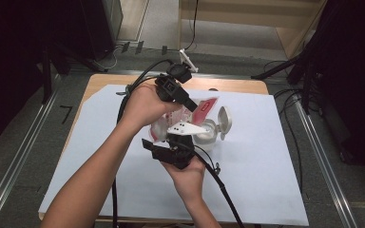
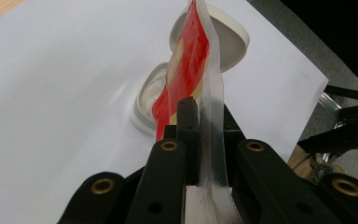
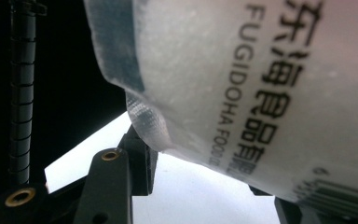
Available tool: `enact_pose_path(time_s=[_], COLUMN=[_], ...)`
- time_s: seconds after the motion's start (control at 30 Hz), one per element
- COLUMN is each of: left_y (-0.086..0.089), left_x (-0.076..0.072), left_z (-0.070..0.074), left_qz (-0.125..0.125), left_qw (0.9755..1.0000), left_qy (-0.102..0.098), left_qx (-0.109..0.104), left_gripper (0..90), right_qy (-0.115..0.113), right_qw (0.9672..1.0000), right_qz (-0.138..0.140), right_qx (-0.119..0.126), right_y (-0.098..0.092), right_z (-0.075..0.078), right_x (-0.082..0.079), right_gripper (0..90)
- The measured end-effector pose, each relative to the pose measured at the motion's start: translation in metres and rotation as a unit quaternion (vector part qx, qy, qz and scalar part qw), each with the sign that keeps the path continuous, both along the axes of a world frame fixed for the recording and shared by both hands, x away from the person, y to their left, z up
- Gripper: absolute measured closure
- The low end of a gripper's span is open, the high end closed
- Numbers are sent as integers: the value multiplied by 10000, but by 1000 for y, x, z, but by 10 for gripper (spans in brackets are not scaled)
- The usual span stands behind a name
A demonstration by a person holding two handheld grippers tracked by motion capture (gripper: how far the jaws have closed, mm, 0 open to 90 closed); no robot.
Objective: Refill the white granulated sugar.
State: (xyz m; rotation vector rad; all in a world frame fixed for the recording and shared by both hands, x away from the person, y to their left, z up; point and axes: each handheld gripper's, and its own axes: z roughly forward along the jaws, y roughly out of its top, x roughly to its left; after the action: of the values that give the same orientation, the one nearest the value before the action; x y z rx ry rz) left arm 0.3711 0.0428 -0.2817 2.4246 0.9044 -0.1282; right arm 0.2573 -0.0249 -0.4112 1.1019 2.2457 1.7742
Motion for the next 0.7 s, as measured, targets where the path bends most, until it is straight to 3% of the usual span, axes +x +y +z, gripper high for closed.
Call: enact_pose_path(time_s=[0.7], left_y=[-2], left_x=[5], left_z=[-1], left_qz=[-72], left_qw=[9998], left_qy=[206], left_qx=[-29], left_gripper=[864], right_qy=[48], right_qw=[9999], right_qz=[-24], right_qx=[-115], right_y=[-4], right_z=[6], right_x=[-4], right_gripper=[566])
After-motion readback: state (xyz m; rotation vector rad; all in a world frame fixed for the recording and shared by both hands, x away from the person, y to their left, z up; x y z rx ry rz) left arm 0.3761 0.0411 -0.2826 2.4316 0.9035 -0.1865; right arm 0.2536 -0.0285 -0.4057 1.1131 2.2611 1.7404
